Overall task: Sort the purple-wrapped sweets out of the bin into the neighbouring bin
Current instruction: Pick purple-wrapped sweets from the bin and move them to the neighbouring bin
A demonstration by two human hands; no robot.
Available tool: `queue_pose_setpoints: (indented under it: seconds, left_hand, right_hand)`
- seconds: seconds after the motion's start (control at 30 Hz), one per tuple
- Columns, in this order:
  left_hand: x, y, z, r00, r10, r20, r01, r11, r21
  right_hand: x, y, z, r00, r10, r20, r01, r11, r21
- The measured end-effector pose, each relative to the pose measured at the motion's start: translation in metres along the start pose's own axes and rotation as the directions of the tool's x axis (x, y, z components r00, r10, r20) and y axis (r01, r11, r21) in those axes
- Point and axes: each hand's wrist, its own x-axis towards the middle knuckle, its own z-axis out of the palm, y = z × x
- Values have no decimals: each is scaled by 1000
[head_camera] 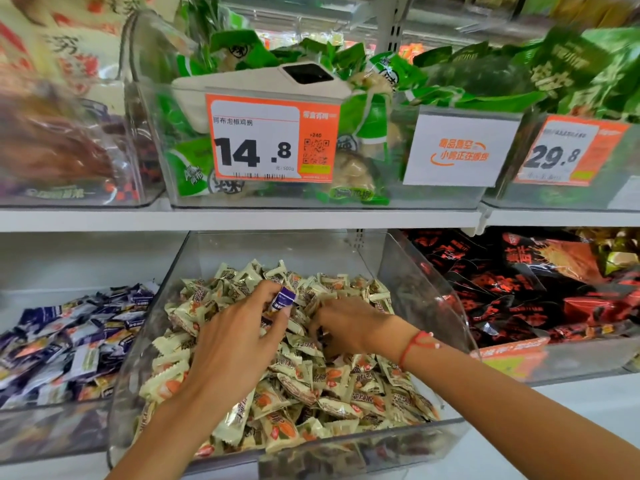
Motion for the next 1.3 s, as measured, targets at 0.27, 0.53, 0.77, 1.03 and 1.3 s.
queue_pose_setpoints:
  seconds: [0.27,0.53,0.77,1.03,1.3]
  left_hand:
    - [-2,1,0,994,15,105,-11,999,-37]
    - [-4,11,-8,990,-18,137,84,863,-498]
    - [-1,1,-1,998,5,63,26,878,-477]
    - [-2,1,-2,997,-44,59,65,908,-413]
    - [-3,4,-2,998,-50,50,65,927,-369]
  right_hand:
    - [-58,0,-38,890,222,-399,-31,902,431]
    - [-61,-40,-39,828,211,-520,328,570,753]
    - [-53,-9,-25,985,167,52,-164,787,595]
    - [-44,10,-45,915,399,-61,-334,833,441]
    - [-38,9,-30,994,-100,47,81,949,305]
